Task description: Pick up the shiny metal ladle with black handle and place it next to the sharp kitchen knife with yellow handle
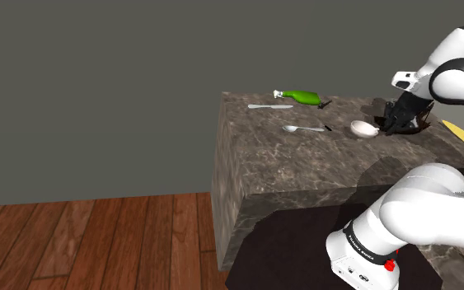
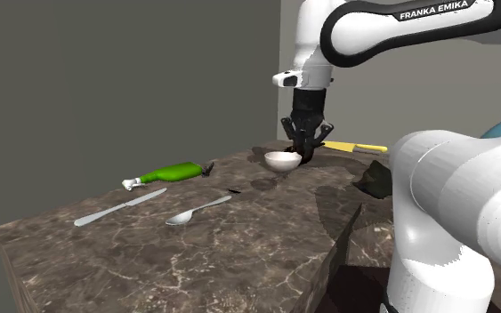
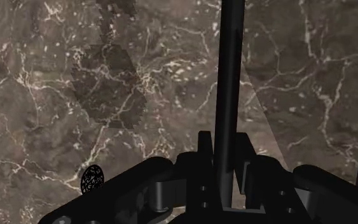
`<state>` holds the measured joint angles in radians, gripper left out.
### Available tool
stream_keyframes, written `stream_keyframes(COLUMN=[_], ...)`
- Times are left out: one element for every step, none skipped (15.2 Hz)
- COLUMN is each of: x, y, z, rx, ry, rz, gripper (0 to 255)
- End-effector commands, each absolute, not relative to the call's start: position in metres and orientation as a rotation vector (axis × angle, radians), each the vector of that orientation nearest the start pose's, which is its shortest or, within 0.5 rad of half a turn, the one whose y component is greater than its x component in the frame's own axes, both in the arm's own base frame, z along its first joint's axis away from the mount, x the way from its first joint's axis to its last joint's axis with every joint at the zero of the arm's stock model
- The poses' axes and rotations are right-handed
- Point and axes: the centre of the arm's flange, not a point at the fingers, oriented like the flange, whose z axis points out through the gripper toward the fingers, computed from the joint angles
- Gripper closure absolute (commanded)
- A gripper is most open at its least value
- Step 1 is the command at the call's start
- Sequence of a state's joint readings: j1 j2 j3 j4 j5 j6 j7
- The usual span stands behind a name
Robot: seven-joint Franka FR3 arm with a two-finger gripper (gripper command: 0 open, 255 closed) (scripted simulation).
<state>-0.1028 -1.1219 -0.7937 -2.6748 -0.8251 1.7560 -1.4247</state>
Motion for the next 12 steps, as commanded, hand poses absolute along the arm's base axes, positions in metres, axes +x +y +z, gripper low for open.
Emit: stream_keyframes(x=[0.133, 0.126, 0.119, 0.112, 0.105, 0.098, 0.091, 0.084, 0.077, 0.070, 0.063, 0.056], y=[-0.317, -0.328, -0.339, -0.350, -0.362, -0.373, -0.384, -0.395, -0.406, -0.418, -0.429, -0.440], z=[0.449, 0.449, 0.449, 0.449, 0.449, 0.449, 0.449, 0.449, 0.449, 0.449, 0.449, 0.449], rx=[-2.868, -2.868, -2.868, -2.868, -2.868, -2.868, -2.868, -2.868, -2.868, -2.868, -2.868, -2.868], ry=[-1.589, -1.589, -1.589, -1.589, -1.589, -1.589, -1.589, -1.589, -1.589, -1.589, -1.589, -1.589], rz=[0.082, 0.082, 0.082, 0.082, 0.082, 0.082, 0.082, 0.082, 0.082, 0.082, 0.082, 0.082], gripper=[255, 255, 255, 255, 255, 255, 255, 255, 255, 255, 255, 255])
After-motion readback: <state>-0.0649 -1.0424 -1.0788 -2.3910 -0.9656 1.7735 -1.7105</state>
